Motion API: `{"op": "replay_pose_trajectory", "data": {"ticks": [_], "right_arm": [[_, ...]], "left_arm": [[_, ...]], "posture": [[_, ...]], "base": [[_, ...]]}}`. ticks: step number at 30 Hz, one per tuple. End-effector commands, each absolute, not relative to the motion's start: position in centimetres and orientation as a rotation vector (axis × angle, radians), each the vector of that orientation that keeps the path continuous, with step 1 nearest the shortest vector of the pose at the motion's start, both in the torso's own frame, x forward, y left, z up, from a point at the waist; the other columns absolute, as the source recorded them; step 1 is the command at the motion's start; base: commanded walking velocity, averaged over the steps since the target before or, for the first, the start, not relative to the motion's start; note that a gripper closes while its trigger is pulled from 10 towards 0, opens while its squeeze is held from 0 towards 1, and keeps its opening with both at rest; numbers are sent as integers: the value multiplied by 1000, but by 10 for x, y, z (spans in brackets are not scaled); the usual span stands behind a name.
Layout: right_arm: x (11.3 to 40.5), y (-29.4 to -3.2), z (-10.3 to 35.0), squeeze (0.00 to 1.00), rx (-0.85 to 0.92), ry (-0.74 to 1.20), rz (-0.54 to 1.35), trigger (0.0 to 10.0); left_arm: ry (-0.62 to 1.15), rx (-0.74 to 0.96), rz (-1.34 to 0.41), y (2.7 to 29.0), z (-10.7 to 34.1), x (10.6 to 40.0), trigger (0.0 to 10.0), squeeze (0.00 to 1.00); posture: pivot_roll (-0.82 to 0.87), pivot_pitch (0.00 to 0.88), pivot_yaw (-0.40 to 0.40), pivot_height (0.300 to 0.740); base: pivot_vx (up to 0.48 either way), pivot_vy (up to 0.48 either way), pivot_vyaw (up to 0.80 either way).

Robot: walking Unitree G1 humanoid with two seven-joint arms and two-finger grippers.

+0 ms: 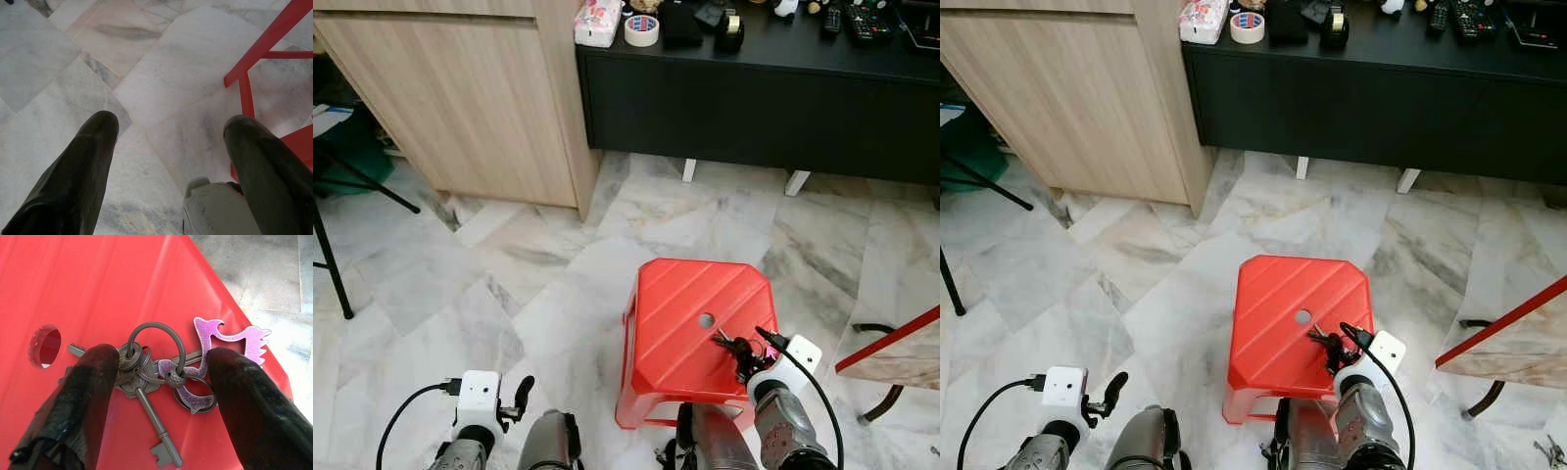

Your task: Hang keys on a hook

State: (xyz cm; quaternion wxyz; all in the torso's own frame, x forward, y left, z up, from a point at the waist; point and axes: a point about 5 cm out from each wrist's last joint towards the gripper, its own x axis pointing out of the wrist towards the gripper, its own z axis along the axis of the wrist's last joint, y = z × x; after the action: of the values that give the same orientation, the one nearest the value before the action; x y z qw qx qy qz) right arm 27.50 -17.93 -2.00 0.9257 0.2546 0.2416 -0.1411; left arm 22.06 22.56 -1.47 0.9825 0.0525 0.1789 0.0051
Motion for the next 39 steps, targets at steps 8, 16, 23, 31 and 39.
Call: {"op": "replay_pose_trajectory", "data": {"ticks": [8, 16, 23, 31, 39], "right_arm": [[265, -178, -29, 0, 525, 543, -292, 0], [267, -173, -28, 0, 533, 538, -273, 0], [270, -170, -26, 0, 526, 527, -252, 0], [270, -169, -26, 0, 523, 523, -249, 0], [278, -169, -16, 0, 516, 455, -236, 0]], "left_arm": [[420, 124, 15, 230, -24, 208, 10000, 0], [420, 126, 22, 231, -24, 208, 10000, 0], [426, 131, 22, 230, -25, 209, 10000, 0], [428, 136, 28, 230, -24, 212, 10000, 0], [433, 131, 33, 228, -25, 218, 10000, 0]], "posture": [[73, 244, -19, 641], [79, 239, -21, 641], [77, 230, -19, 641], [76, 220, -22, 641], [67, 197, -29, 641]], "base": [[0, 0, 0], [0, 0, 0], [0, 0, 0], [0, 0, 0], [0, 0, 0]]}}
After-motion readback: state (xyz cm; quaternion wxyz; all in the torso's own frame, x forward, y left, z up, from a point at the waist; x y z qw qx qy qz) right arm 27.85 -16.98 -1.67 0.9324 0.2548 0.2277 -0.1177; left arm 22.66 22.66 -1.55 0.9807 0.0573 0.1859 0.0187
